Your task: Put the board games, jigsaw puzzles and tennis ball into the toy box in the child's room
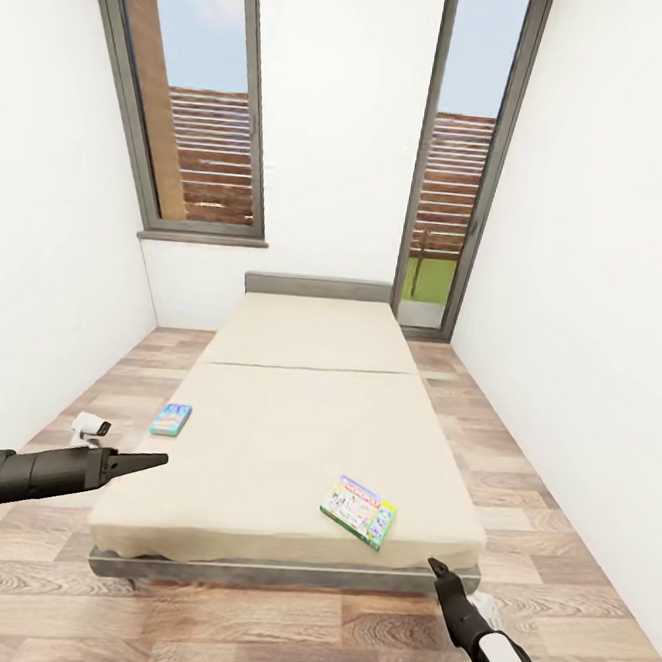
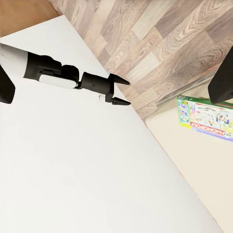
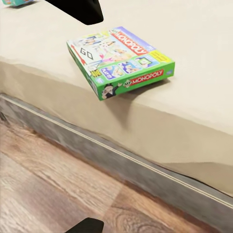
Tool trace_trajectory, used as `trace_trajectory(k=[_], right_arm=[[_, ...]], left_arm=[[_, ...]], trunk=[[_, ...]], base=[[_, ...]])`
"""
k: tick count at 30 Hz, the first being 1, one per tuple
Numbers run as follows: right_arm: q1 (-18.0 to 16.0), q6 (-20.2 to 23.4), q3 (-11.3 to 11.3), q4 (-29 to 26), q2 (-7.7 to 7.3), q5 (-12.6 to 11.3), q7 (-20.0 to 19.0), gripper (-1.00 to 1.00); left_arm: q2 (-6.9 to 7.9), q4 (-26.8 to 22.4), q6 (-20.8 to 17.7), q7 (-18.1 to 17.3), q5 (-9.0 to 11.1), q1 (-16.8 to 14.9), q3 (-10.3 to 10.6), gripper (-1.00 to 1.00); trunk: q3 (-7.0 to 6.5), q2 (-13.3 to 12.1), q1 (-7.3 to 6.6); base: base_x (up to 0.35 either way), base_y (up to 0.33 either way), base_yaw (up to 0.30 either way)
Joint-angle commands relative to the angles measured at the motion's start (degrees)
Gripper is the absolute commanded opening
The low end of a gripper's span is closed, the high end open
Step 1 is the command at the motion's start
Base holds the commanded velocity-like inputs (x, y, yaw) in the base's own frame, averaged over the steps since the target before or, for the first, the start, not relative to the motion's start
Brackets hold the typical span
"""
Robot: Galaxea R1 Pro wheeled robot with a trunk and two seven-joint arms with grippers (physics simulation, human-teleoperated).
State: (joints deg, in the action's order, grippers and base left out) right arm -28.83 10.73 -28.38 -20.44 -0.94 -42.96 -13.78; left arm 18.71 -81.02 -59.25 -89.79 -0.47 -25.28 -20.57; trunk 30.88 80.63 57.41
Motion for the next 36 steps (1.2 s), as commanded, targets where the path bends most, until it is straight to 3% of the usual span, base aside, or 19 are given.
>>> trace_trajectory(k=[1,11,18,32,36], right_arm=[[-0.03,0.47,-0.42,-0.01,0.01,-0.38,-0.18,1.00],[0.12,0.86,-0.54,0.09,-0.03,-0.54,-0.39,1.00],[0.16,1.51,-0.44,0.80,0.04,-0.49,-4.84,1.00],[0.13,1.73,-0.46,1.73,0.15,-0.62,-6.46,1.00],[0.13,1.91,-0.51,2.49,0.20,-2.43,-6.93,1.00]], left_arm=[[0.01,-0.01,-0.60,-0.21,-0.05,-0.03,0.00,1.00],[0.01,-0.01,-0.60,-0.21,-0.06,-0.03,0.00,1.00],[0.01,-0.01,-0.60,-0.21,-0.06,-0.03,0.00,1.00],[0.01,-0.01,-0.60,-0.21,0.14,-0.01,-0.31,1.00],[0.01,0.03,-0.57,-0.21,0.14,-0.03,-0.28,1.00]], trunk=[[0.24,0.45,0.22],[2.04,4.46,2.42],[2.04,4.46,2.42],[2.04,4.46,2.42],[2.04,4.46,2.42]], base=[[0.000,0.000,0.000],[0.000,0.000,0.000],[0.000,0.000,0.000],[0.000,0.000,0.000],[0.000,0.000,0.000]])
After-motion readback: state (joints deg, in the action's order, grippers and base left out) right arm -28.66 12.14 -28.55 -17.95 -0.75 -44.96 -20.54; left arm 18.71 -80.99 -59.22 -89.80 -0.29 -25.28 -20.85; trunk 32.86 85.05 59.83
